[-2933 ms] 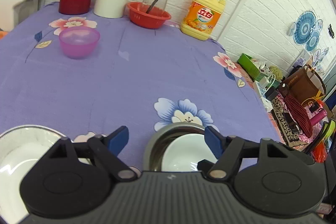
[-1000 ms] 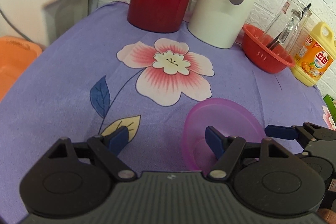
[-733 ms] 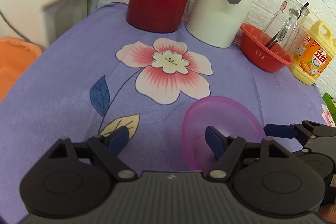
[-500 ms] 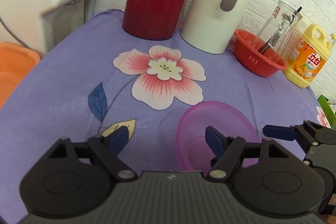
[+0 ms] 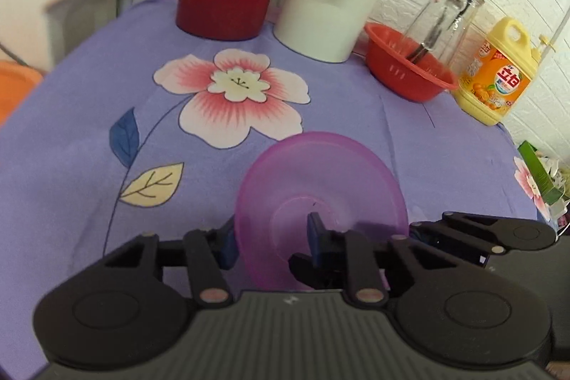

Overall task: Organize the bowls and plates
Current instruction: 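Lift the pink bowl and lower it into the white bowl on the stack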

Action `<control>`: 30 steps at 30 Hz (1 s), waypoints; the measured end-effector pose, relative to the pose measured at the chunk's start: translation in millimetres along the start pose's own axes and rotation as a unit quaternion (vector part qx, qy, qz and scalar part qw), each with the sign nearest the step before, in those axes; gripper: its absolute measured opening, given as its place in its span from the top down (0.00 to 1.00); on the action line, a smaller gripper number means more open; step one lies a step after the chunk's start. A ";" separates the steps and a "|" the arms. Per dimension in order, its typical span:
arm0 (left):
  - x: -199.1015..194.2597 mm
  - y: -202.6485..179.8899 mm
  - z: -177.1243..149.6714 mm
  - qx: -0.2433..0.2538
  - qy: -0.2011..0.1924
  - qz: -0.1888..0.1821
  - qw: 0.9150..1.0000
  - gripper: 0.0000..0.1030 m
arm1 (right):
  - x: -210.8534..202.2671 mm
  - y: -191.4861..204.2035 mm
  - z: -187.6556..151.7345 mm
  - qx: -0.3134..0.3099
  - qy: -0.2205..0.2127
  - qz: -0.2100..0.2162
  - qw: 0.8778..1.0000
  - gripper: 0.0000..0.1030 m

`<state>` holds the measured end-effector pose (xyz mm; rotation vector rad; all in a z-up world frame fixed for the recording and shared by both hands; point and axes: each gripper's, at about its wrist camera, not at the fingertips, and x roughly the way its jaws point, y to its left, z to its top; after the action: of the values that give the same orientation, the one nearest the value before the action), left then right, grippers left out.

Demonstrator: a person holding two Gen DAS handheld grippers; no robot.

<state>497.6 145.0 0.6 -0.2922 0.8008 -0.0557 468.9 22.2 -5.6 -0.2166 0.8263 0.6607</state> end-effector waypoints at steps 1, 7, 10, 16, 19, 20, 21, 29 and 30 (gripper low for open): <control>-7.1 -6.0 -2.5 0.013 -0.006 0.003 1.000 0.79 | -7.8 3.8 -3.1 -0.010 -0.006 -0.002 1.000 0.16; -49.1 -35.1 -19.3 0.017 -0.011 -0.028 0.999 0.79 | -62.3 -1.2 -21.8 0.018 -0.019 0.006 1.000 0.13; -73.3 -61.8 -35.1 0.033 -0.020 -0.044 0.998 0.79 | -93.2 -3.5 -37.6 0.033 -0.024 0.002 0.999 0.09; -115.2 -122.7 -84.0 0.071 -0.022 -0.087 0.993 0.77 | -159.1 -8.5 -91.7 0.046 -0.035 -0.033 0.998 0.04; -129.1 -154.8 -116.2 0.096 -0.017 -0.111 0.989 0.77 | -188.8 -10.6 -127.0 0.056 -0.038 -0.055 0.996 0.01; -132.1 -164.7 -126.3 0.104 -0.015 -0.117 0.988 0.77 | -197.1 -11.5 -138.7 0.057 -0.039 -0.064 0.996 0.00; -134.4 -174.4 -136.5 0.113 -0.011 -0.122 0.986 0.77 | -203.7 -11.9 -149.1 0.058 -0.040 -0.073 0.995 0.00; -140.6 -205.0 -193.1 0.146 0.024 -0.143 0.979 0.77 | -227.6 -14.8 -210.4 0.090 -0.046 -0.093 0.990 0.00; -141.2 -203.8 -195.2 0.145 0.027 -0.144 0.979 0.77 | -227.2 -12.5 -212.8 0.086 -0.050 -0.095 0.990 0.00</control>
<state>272.2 -74.1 27.7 -0.1289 0.7872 -0.4507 234.9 -182.1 19.1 -0.1034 0.7519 0.4148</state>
